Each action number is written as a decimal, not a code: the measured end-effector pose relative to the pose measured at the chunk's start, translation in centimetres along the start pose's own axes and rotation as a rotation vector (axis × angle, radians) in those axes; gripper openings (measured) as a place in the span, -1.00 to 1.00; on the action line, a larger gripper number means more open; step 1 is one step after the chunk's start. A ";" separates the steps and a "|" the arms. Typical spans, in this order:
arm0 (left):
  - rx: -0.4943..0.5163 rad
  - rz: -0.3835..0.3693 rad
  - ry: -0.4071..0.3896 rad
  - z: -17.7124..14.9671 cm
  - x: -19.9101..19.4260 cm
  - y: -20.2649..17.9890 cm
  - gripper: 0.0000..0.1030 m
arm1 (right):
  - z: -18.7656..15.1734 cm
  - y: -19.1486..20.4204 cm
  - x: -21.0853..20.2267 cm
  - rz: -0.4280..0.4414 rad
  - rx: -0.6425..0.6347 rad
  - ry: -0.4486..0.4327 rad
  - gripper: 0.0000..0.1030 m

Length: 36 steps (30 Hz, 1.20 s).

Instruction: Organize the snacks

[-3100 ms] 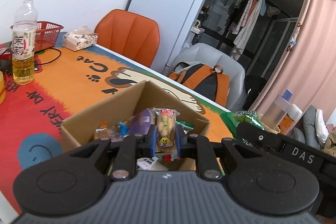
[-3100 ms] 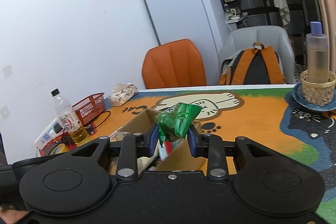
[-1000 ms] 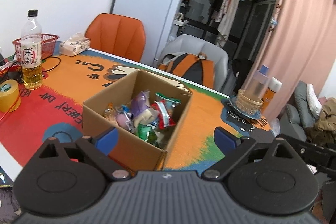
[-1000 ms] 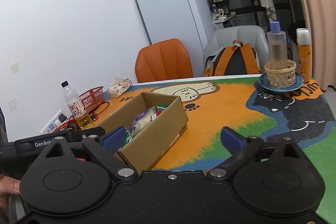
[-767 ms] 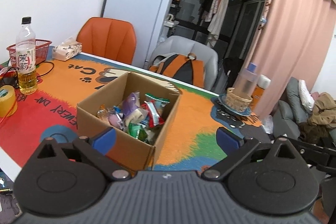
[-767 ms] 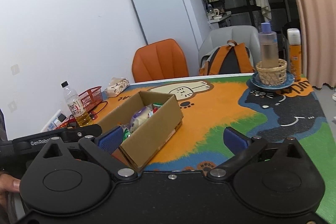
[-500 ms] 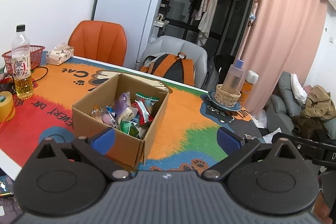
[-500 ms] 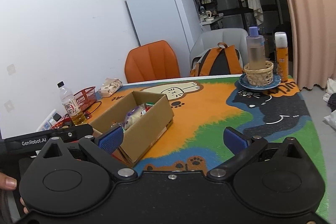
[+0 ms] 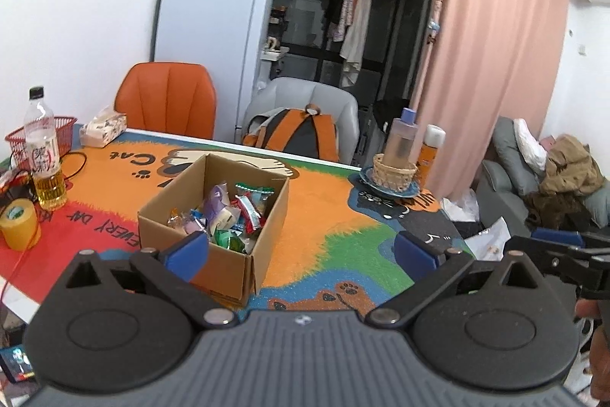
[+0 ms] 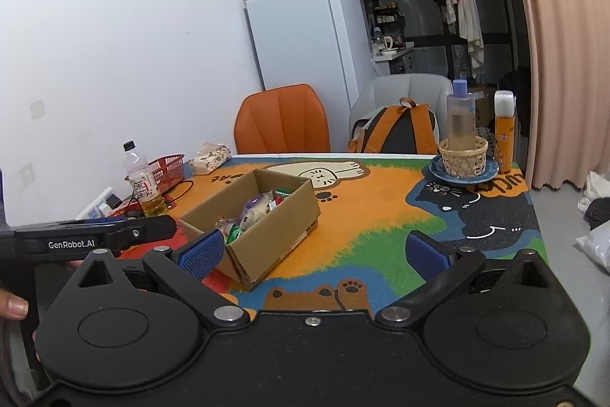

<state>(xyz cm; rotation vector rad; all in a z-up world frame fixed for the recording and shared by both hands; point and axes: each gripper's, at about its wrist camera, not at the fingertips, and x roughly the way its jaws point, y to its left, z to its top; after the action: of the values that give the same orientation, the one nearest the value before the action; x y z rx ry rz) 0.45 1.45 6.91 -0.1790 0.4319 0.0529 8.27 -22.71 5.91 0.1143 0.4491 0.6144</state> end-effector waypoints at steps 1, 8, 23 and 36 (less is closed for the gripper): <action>0.005 0.002 -0.001 0.0 -0.2 -0.1 1.00 | 0.1 0.1 -0.3 0.000 -0.004 -0.002 1.00; 0.014 0.015 -0.016 0.3 -1.2 -0.1 1.00 | -0.1 0.5 -1.0 0.000 -0.013 0.002 1.00; 0.018 0.016 0.000 0.3 -1.3 0.3 1.00 | -0.2 0.4 -1.1 -0.012 -0.011 0.022 1.00; 0.003 0.018 0.002 -0.1 -1.3 0.9 1.00 | -0.3 0.4 -0.9 -0.012 -0.014 0.025 1.00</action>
<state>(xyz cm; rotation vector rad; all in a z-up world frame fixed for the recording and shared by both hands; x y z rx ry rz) -0.83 2.31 7.26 -0.1719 0.4358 0.0695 7.23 -22.93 6.09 0.0905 0.4697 0.6072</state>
